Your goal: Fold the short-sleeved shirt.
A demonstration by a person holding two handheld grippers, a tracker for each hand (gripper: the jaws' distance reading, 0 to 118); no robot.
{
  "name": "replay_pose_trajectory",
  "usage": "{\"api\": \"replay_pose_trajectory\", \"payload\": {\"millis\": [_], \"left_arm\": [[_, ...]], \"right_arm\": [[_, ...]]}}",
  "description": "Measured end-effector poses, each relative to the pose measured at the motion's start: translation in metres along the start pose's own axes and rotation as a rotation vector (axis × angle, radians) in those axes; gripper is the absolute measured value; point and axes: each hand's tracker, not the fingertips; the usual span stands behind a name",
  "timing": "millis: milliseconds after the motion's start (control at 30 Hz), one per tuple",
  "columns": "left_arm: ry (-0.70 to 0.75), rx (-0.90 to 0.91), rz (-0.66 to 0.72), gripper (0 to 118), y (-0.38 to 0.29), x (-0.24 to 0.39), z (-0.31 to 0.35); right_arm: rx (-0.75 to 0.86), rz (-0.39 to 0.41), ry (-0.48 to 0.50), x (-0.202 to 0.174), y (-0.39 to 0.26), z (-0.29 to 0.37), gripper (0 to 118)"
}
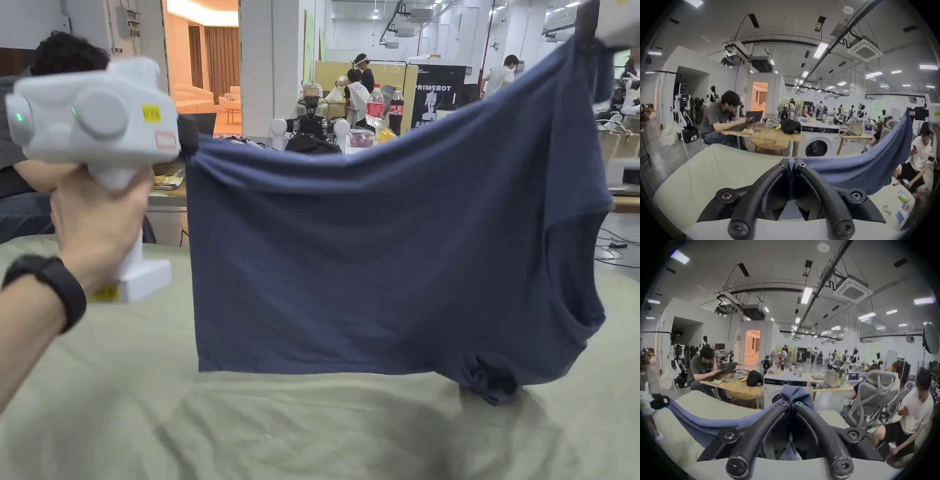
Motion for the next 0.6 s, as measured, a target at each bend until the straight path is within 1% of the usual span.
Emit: {"api": "replay_pose_trajectory", "payload": {"millis": [33,67,133,167,200,233,267,300,333,367,400,467,500,533,600], "left_arm": [[-0.017,-0.007,0.008,1,-0.017,0.005,0.011],[-0.033,-0.033,-0.002,1,-0.032,0.006,0.02],[-0.042,-0.039,-0.003,1,-0.059,0.004,0.039],[-0.052,-0.047,0.003,1,-0.074,0.007,0.055],[-0.051,-0.066,0.009,1,-0.086,0.007,0.067],[-0.065,-0.071,0.033,1,-0.103,0.003,0.081],[-0.089,-0.093,0.065,1,-0.118,-0.002,0.095],[-0.088,-0.094,0.092,1,-0.131,-0.004,0.112],[-0.092,-0.096,0.097,1,-0.144,-0.008,0.13],[-0.115,-0.1,0.107,1,-0.159,-0.013,0.148],[-0.122,-0.111,0.122,1,-0.17,-0.017,0.162],[-0.143,-0.13,0.133,1,-0.198,-0.026,0.198],[-0.144,-0.141,0.141,1,-0.209,-0.03,0.213],[-0.138,-0.155,0.16,1,-0.223,-0.036,0.229],[-0.156,-0.188,0.215,1,-0.247,-0.046,0.256]], "right_arm": [[-0.036,0.023,0.017,0.001,-0.013,0.008,0],[-0.043,0.011,0.023,0.003,-0.028,0.019,0],[-0.078,0.024,0.048,0.005,-0.051,0.048,0],[-0.079,0.005,0.053,0.008,-0.065,0.064,0],[-0.104,0.016,0.081,0.01,-0.076,0.077,0],[-0.095,0.005,0.095,0.014,-0.091,0.094,0],[-0.106,0.012,0.098,0.016,-0.103,0.113,0],[-0.117,0.009,0.123,0.02,-0.114,0.129,0],[-0.107,-0.018,0.142,0.024,-0.127,0.145,0],[-0.134,-0.007,0.166,0.029,-0.138,0.161,0],[-0.12,-0.012,0.173,0.026,-0.151,0.184,0],[-0.137,-0.014,0.208,0.034,-0.177,0.217,0],[-0.128,-0.028,0.211,0.037,-0.191,0.23,0],[-0.156,-0.037,0.233,0.039,-0.208,0.249,0],[-0.176,-0.053,0.241,0.043,-0.239,0.275,0]]}}
